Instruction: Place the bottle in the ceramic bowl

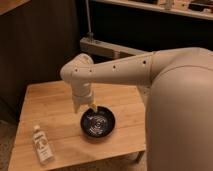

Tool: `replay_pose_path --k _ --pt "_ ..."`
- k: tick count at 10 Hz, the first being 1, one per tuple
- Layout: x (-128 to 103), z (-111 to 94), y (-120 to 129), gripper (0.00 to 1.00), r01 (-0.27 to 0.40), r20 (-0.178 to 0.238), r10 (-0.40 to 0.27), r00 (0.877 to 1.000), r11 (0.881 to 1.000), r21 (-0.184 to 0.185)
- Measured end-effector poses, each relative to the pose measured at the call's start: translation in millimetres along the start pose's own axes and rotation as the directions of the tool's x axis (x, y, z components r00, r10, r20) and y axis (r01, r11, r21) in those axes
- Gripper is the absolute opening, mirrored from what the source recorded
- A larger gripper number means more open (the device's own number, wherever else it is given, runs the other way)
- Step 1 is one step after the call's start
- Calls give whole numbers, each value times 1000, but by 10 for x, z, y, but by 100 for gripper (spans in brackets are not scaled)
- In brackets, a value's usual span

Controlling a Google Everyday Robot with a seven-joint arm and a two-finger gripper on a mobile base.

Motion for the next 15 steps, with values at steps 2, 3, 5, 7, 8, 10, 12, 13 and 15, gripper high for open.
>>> replay_pose_path --k 2,3,5,7,8,10,12,13,15 --pt "0 0 0 65 0 0 0 1000 1000 0" --pt "0 0 0 65 0 0 0 1000 1000 0" --pt "0 0 0 65 0 0 0 1000 1000 0" --pt "0 0 0 65 0 0 0 1000 1000 0" --pt "0 0 0 65 0 0 0 1000 1000 0" --pt "-1 -3 22 65 8 0 -8 1000 1000 -3" --pt "17 -9 240 65 55 1 -55 998 998 -11" --pt "-2 -10 462 65 92 3 -92 996 996 -11" --pt "21 -14 889 65 167 10 -167 986 986 -9"
